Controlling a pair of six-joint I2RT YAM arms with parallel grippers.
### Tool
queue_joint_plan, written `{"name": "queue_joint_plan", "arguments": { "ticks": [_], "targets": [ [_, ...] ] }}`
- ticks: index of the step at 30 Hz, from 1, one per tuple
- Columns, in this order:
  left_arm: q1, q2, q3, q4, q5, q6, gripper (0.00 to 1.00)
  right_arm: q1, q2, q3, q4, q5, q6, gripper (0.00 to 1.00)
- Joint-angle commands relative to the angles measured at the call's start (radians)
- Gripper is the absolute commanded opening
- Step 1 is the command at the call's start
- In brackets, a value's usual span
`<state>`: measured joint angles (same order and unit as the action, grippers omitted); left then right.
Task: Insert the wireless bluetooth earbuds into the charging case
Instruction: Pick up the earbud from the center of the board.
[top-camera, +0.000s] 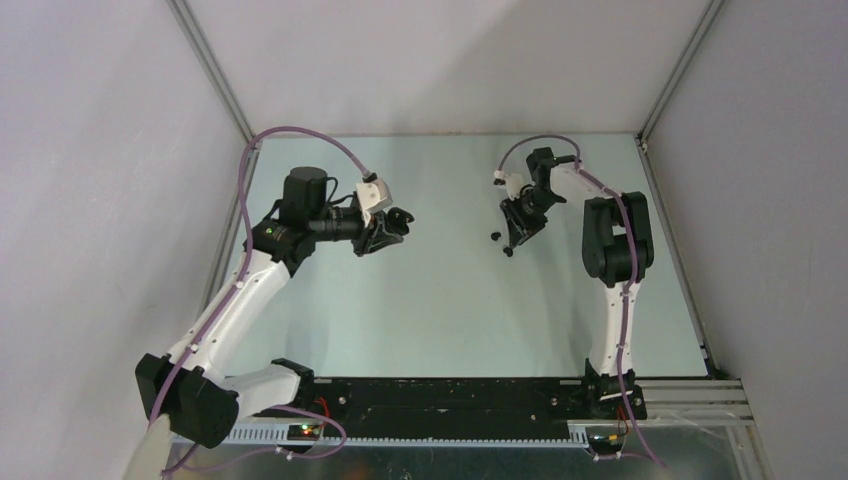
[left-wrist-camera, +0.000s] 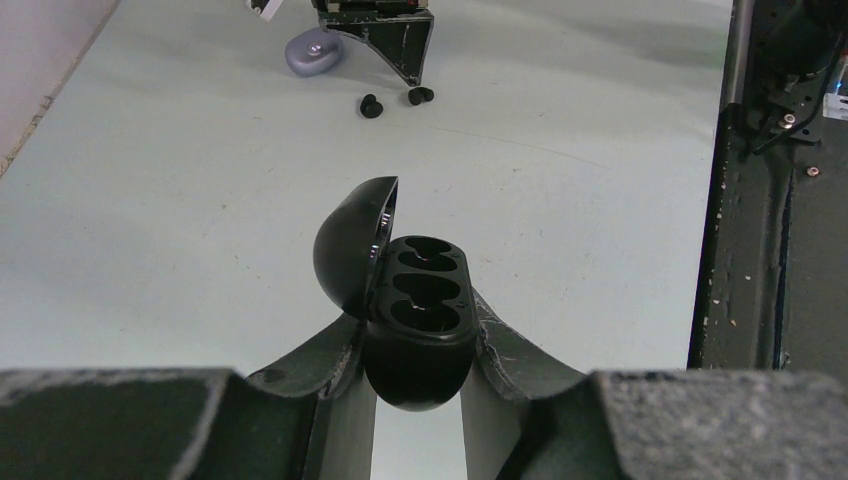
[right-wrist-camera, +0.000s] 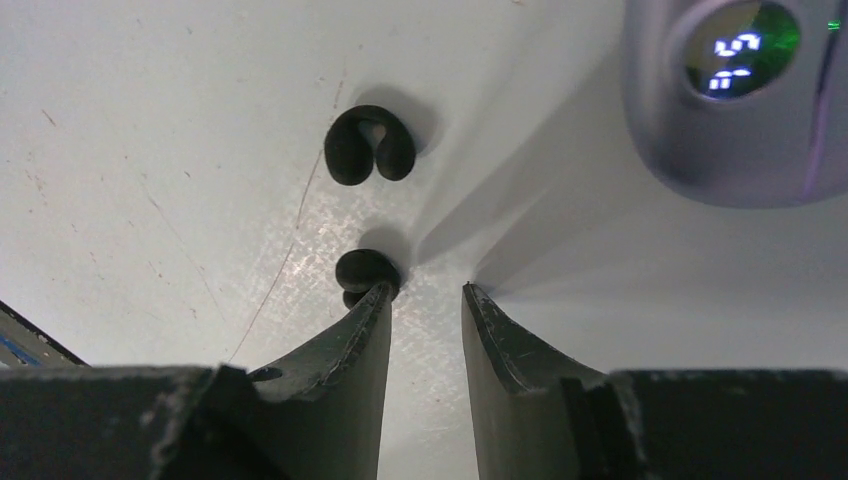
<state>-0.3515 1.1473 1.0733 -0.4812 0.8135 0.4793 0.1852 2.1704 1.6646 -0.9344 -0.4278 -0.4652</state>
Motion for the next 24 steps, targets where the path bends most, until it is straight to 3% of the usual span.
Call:
{"name": "queue_joint_plan", "arguments": {
  "ticks": [1, 24],
  "targets": [
    [-0.007, -0.014, -0.012, 0.021, -0.007, 0.024, 0.00, 0.012, 0.014, 0.010, -0.033, -0.021, -0.025, 0.37],
    [-0.012, -0.011, -0.019, 0.025, -0.019, 0.035, 0.00, 0.044, 0.016, 0.022, -0.054, -0.025, -0.025, 0.36]
  ]
}}
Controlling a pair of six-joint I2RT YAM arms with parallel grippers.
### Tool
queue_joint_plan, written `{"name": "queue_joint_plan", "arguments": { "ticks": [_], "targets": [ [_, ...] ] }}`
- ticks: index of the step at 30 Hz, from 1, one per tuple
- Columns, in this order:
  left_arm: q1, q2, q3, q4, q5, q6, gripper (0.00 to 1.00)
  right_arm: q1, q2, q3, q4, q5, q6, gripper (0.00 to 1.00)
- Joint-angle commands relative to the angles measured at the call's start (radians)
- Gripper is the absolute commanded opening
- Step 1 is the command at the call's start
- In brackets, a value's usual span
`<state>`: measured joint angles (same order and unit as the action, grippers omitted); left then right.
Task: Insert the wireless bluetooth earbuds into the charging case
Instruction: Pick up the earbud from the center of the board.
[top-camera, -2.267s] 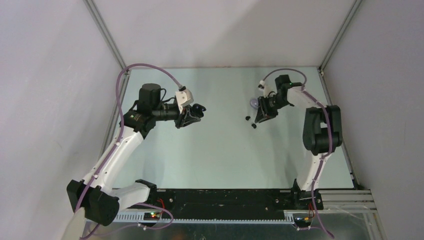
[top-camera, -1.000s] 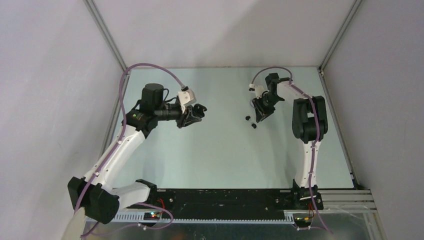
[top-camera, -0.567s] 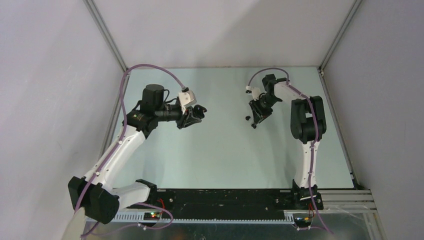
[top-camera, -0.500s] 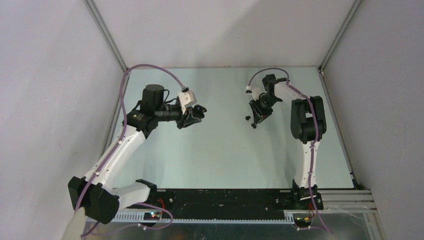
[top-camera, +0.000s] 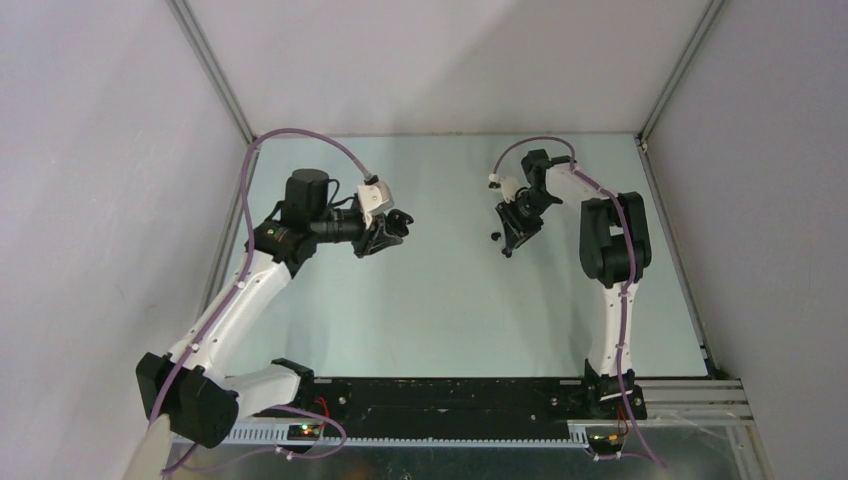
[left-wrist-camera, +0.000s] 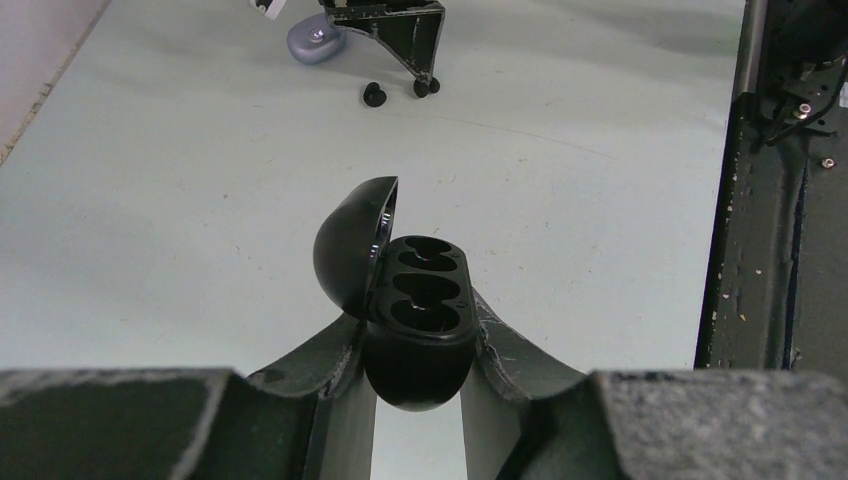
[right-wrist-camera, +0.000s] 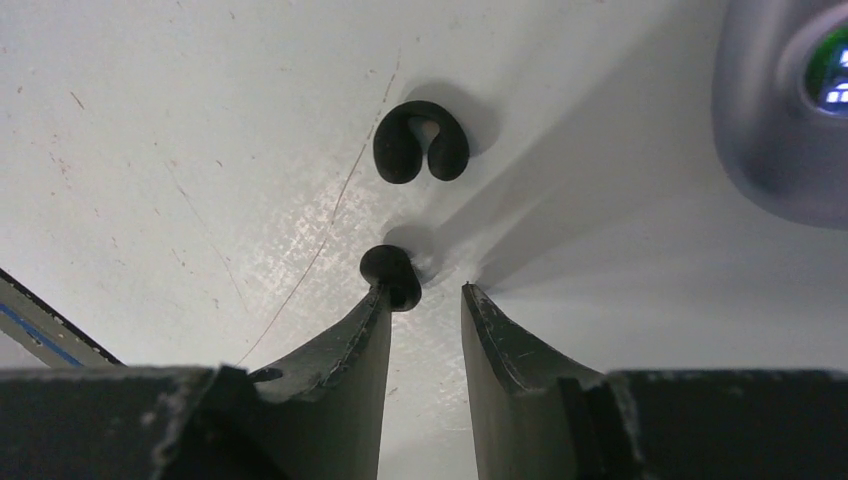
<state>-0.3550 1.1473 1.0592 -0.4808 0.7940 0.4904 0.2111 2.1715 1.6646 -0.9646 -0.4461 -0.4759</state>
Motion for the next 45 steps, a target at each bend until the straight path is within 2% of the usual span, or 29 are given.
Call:
{"name": "queue_joint_plan", "arguments": {
  "ticks": [1, 6, 15, 20, 33, 39, 42, 45],
  "targets": [
    [-0.009, -0.011, -0.005, 0.024, 0.001, 0.025, 0.00, 0.020, 0.015, 0.025, -0.028, -0.009, -0.016, 0.35],
    [-0.011, -0.012, -0.005, 0.022, 0.002, 0.028, 0.00, 0.028, 0.017, 0.026, -0.038, -0.027, -0.027, 0.33],
    [-0.011, -0.011, -0.007, 0.024, 0.002, 0.031, 0.00, 0.023, 0.001, 0.019, -0.051, -0.084, -0.056, 0.12],
    [-0.012, -0.003, -0.009, 0.025, 0.003, 0.030, 0.00, 0.020, -0.066, 0.013, -0.060, -0.117, -0.072, 0.10],
    [-0.062, 0.020, -0.005, 0.028, -0.007, 0.022, 0.01, 0.053, -0.559, -0.019, -0.014, -0.198, -0.010, 0.10],
    [-0.076, 0.026, -0.005, 0.030, 0.043, 0.014, 0.00, 0.168, -0.802, -0.085, 0.152, -0.234, 0.080, 0.10],
    [-0.076, 0.040, 0.000, -0.003, 0.112, 0.050, 0.00, 0.245, -0.872, -0.155, 0.256, -0.229, 0.099, 0.10],
    [-0.076, 0.058, 0.011, -0.013, 0.160, 0.044, 0.04, 0.354, -0.907, -0.171, 0.273, -0.219, 0.091, 0.11]
  ]
}}
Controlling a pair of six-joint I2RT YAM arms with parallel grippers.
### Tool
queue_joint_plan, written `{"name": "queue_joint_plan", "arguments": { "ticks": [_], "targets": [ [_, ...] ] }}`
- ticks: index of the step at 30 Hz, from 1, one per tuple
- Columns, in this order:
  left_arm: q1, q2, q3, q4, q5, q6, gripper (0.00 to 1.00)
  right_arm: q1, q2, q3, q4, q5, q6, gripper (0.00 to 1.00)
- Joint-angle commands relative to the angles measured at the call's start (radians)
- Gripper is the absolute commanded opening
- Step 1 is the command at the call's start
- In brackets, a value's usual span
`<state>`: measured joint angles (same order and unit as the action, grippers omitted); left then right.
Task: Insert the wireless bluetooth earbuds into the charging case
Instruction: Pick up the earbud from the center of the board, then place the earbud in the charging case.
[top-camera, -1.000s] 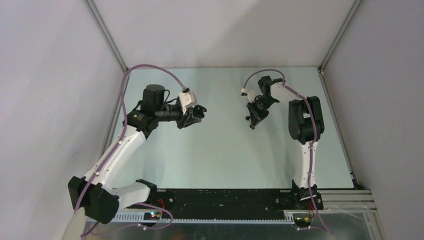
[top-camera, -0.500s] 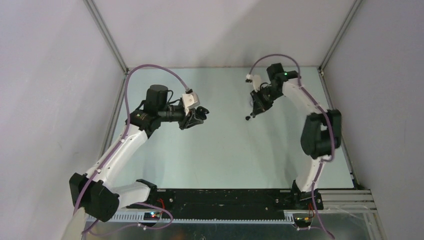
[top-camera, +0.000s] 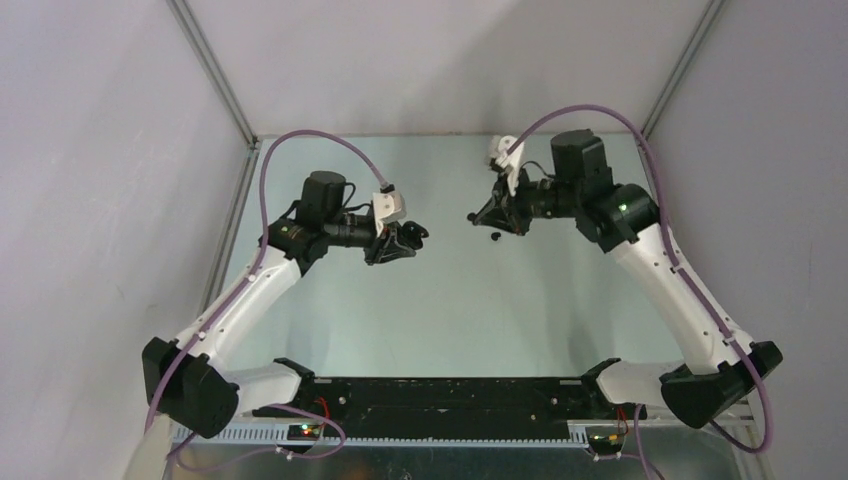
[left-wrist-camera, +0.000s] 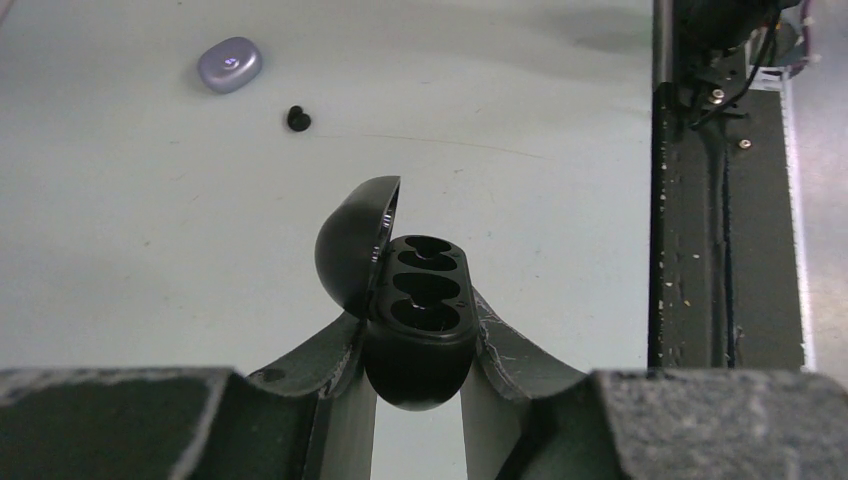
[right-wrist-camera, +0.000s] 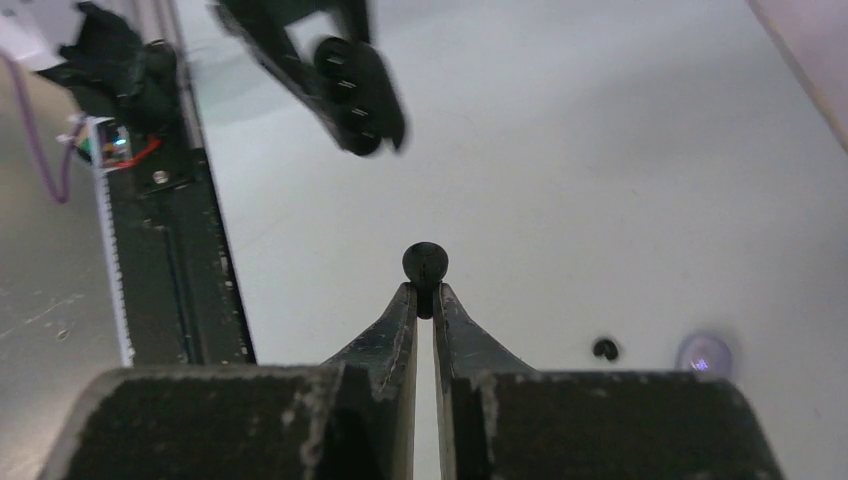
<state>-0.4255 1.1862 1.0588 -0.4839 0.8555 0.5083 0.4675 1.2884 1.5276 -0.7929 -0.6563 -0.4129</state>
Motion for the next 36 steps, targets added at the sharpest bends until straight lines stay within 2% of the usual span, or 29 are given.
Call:
{"name": "queue_joint_plan", "arguments": {
  "ticks": [1, 7, 11, 26, 36],
  "targets": [
    [-0.006, 0.021, 0.017, -0.014, 0.113, 0.025, 0.04, 0.117, -0.027, -0.042, 0.108, 0.000, 0.026, 0.11],
    [-0.012, 0.022, 0.024, -0.064, 0.206, 0.086, 0.03, 0.309, -0.045, -0.102, 0.202, 0.086, 0.034, 0.11],
    [-0.016, 0.014, 0.031, -0.065, 0.250, 0.078, 0.01, 0.373, -0.003, -0.103, 0.218, 0.151, 0.035, 0.11],
    [-0.020, 0.029, 0.035, -0.070, 0.319, 0.066, 0.01, 0.449, 0.027, -0.105, 0.238, 0.312, 0.069, 0.10],
    [-0.019, 0.031, 0.039, -0.073, 0.332, 0.068, 0.00, 0.451, 0.014, -0.129, 0.250, 0.326, 0.069, 0.10]
  ]
}}
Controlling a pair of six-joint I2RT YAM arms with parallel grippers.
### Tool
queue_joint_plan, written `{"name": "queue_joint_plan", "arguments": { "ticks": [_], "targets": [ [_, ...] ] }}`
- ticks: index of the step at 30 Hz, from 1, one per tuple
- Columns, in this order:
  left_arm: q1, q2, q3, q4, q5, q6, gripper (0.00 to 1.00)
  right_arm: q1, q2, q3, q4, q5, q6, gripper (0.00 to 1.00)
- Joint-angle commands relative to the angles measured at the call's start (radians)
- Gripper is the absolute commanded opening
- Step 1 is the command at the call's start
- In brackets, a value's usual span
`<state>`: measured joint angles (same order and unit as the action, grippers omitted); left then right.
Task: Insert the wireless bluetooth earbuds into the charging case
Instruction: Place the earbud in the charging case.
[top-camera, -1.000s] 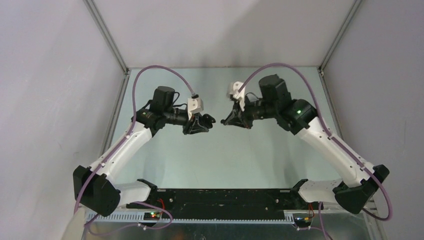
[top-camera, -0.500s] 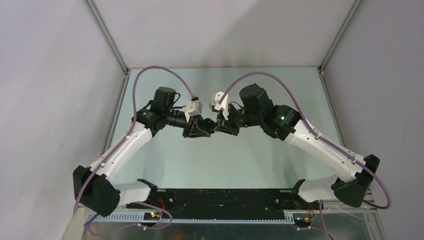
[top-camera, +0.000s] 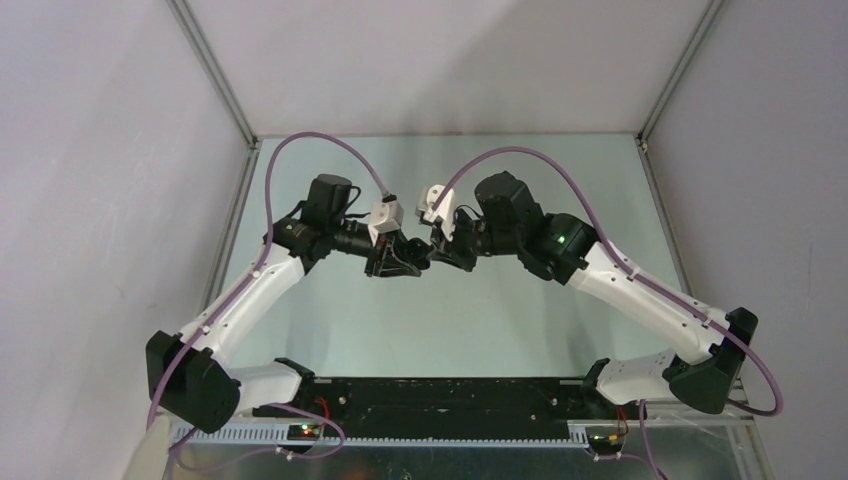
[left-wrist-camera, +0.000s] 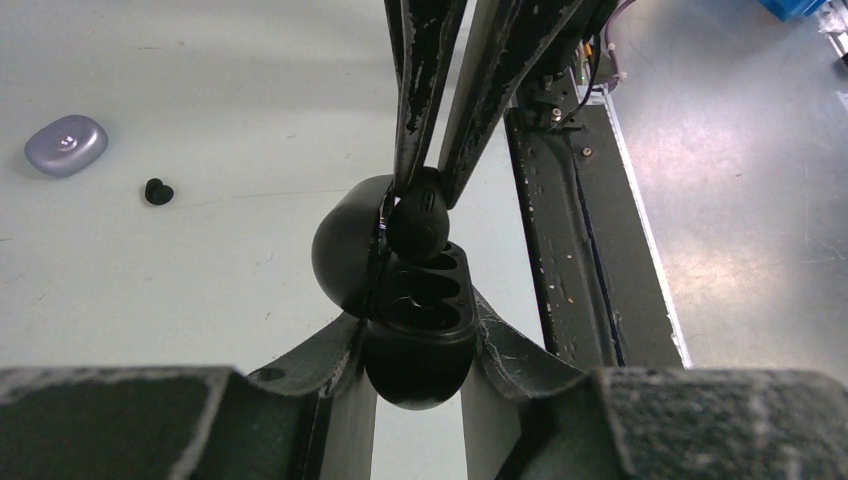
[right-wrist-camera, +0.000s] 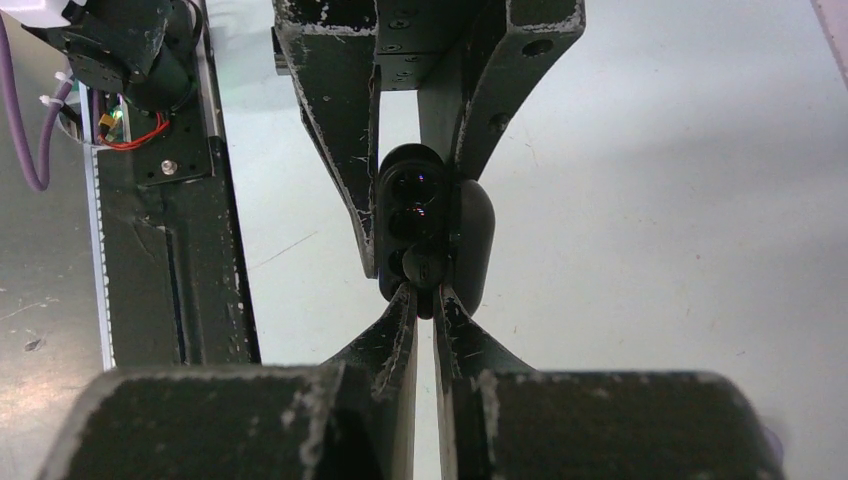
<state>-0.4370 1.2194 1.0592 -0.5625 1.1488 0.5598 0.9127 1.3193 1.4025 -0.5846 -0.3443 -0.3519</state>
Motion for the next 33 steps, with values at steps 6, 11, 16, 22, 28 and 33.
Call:
{"name": "queue_joint_plan", "arguments": {
  "ticks": [6, 11, 16, 22, 28, 33],
  "targets": [
    [-0.008, -0.007, 0.038, 0.007, 0.032, 0.019, 0.00, 0.009, -0.016, -0.012, 0.041, 0.004, 0.008, 0.10],
    [-0.008, -0.006, 0.033, 0.012, 0.017, 0.019, 0.00, 0.015, -0.020, -0.012, 0.031, -0.008, 0.010, 0.10],
    [-0.008, -0.009, 0.033, 0.013, 0.016, 0.019, 0.00, 0.017, -0.015, -0.022, 0.037, -0.011, 0.010, 0.10],
    [-0.008, -0.011, 0.032, 0.013, 0.010, 0.021, 0.00, 0.020, -0.007, -0.023, 0.034, -0.013, 0.009, 0.10],
    [-0.008, -0.013, 0.031, 0.014, 0.006, 0.025, 0.00, 0.024, -0.007, -0.023, 0.027, -0.018, 0.006, 0.10],
    [-0.006, -0.016, 0.030, 0.014, -0.001, 0.026, 0.00, 0.026, -0.006, -0.027, 0.019, -0.021, 0.000, 0.10]
  ]
}}
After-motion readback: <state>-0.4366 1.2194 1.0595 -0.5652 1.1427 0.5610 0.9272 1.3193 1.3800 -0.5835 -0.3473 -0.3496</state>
